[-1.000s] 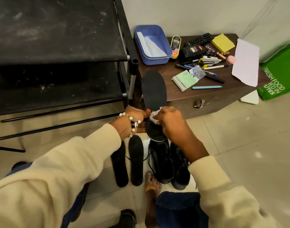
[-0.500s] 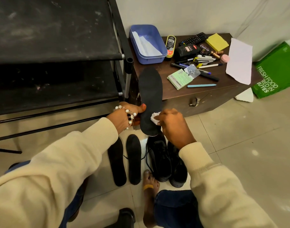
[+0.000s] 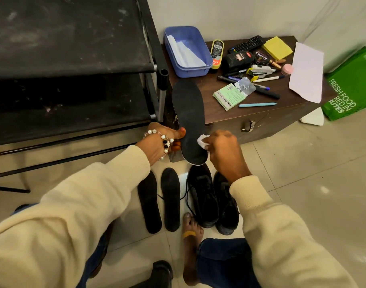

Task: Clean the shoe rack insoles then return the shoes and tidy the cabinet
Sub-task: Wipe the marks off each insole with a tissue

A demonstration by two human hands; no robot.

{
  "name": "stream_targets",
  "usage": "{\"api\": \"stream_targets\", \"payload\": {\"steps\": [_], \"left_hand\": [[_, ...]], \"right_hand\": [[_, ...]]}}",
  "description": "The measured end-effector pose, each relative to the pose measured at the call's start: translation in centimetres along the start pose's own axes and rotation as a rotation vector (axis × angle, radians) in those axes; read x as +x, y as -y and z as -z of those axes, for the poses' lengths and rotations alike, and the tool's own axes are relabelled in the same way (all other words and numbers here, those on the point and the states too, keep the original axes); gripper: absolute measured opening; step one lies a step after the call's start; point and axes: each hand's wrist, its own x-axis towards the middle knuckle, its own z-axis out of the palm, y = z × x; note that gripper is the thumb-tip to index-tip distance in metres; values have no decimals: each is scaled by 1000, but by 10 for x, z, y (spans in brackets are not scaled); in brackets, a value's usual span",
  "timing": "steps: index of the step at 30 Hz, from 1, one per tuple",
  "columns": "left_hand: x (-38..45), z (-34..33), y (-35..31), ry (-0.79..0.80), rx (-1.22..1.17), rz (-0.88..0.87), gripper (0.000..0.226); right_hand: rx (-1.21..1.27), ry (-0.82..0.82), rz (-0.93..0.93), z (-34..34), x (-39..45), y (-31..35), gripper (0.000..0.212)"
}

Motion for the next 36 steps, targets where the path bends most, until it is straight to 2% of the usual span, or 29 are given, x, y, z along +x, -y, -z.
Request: {"api": "stream_targets", "payload": {"steps": [6, 10, 12, 17, 19, 22, 25, 29, 32, 34, 36], "left_hand": [[4, 0, -4, -21, 42, 13, 33], [3, -2, -3, 5, 33, 6, 31], [4, -2, -2, 6, 21, 2, 29], [7, -2, 0, -29, 46, -11, 24], [6, -2, 1, -33, 46, -21, 21], [3, -2, 3, 1, 25, -28, 19], [-4, -1, 7, 36, 5, -36, 18], [-23, 9, 18, 80, -5, -38, 19], [-50, 20, 30, 104, -23, -53, 17], [-69, 27, 39, 97, -47, -65, 17], [-91, 37, 48, 78, -97, -66, 19]], "right_hand": [[13, -16, 224, -10, -13, 27, 38], [13, 83, 42, 3, 3, 5, 40], [26, 33, 16, 4, 0, 2, 38], [-3, 14, 294, -14, -17, 36, 37], [24, 5, 302, -15, -14, 33, 34], [124, -54, 133, -11, -14, 10, 29], [321, -202, -105, -10, -16, -11, 25], [973, -340, -466, -8, -19, -9, 13], [1338, -302, -688, -7, -24, 4, 20], [1417, -263, -758, -12, -28, 14, 23], [1430, -196, -719, -16, -37, 26, 31]]}}
